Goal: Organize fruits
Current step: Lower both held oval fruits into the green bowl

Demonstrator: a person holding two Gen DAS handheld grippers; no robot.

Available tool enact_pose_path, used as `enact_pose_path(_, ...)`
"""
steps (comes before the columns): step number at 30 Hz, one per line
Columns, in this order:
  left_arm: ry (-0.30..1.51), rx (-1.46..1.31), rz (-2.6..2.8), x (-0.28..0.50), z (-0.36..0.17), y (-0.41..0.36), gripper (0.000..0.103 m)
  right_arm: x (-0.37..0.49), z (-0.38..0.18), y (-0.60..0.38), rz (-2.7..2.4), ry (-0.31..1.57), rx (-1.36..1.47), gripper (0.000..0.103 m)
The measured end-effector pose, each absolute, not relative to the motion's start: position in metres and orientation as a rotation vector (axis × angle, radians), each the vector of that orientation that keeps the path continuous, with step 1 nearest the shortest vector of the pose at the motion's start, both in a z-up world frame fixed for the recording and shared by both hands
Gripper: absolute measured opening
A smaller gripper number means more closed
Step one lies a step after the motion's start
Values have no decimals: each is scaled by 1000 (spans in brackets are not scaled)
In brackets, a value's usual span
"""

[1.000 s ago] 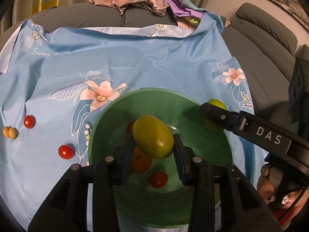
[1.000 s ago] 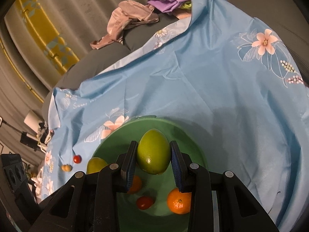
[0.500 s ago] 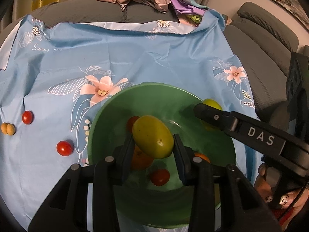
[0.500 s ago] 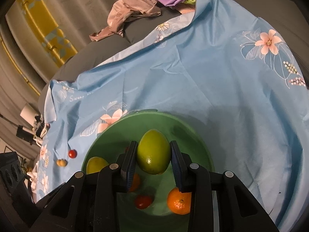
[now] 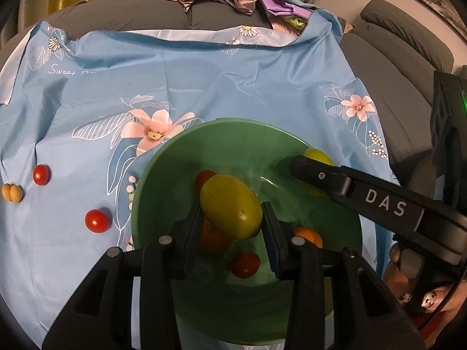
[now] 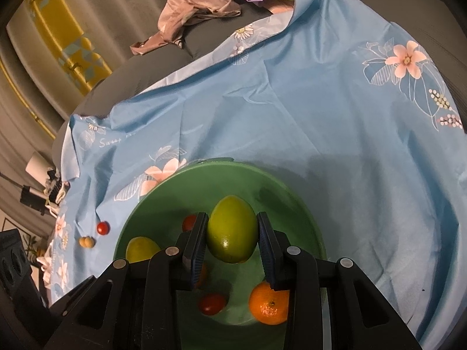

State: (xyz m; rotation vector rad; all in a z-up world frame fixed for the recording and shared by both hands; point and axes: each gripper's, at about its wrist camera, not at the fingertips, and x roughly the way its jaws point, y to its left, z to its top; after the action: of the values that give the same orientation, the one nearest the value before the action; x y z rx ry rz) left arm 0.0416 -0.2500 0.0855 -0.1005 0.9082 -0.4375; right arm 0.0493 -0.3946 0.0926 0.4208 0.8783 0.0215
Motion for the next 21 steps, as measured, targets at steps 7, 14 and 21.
enact_pose_path(7,917,-94,-441,42,83,-251,39,51,91,-394,20,891,412,35)
enact_pose_path(14,925,-91,-441,43,80,-253,40,53,88,-392,18,905,402,35)
enact_pose_path(21,934,-83,-433,45,77,-253,39,56,86,-392,19,915,396,35)
